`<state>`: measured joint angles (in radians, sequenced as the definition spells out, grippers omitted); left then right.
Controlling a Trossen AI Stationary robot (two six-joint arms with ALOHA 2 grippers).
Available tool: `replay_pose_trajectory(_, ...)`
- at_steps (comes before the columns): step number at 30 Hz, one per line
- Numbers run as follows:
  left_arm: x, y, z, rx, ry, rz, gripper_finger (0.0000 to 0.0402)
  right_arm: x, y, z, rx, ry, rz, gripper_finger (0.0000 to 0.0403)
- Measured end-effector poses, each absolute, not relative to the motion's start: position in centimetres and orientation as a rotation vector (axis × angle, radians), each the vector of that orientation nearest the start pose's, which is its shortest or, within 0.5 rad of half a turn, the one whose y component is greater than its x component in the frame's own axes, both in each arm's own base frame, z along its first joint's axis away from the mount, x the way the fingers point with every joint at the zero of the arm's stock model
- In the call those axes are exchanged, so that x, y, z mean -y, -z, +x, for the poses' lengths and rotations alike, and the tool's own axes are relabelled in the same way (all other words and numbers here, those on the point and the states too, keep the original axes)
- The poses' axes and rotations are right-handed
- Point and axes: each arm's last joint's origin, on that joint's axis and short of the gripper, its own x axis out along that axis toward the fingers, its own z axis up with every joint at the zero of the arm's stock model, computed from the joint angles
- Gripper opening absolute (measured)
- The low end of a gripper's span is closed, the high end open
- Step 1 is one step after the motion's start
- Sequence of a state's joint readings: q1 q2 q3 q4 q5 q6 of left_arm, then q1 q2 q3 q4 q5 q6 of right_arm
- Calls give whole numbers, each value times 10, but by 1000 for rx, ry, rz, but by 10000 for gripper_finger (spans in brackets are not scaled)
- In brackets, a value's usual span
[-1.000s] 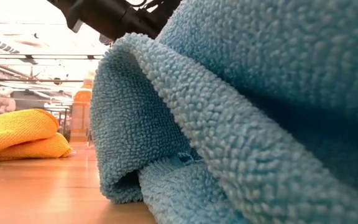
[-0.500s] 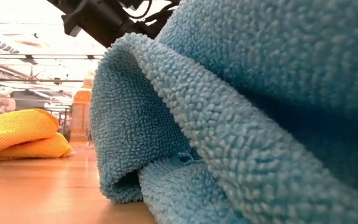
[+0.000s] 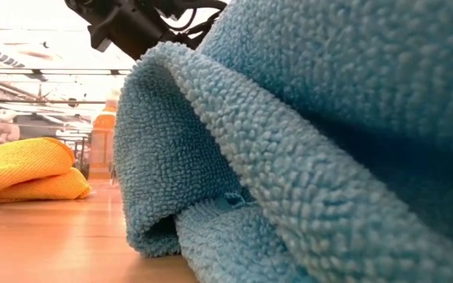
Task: Sort microfiber towel by color & place in baskets
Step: Put the top green microfiber towel into the bottom transparent bin
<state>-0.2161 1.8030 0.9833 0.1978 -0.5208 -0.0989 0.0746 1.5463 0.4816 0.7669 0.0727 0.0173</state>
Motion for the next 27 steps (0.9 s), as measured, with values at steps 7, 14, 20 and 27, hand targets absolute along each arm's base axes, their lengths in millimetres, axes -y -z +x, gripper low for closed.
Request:
replay_pose_trajectory(7,64,-169,362,-549,-374,136,21,-21,-153,276,-305,-69,34,192)
replay_pose_trajectory(14,60,-173,364,-491,-426,82,19,-21,-156,277,-275,-71,37,280)
replay_pose_trajectory(20,58,-173,365,-494,-433,80,18,-21,-161,278,-226,-67,59,305)
replay_pose_trajectory(27,66,-174,365,-474,-393,42,17,-20,-163,279,-203,-67,60,271)
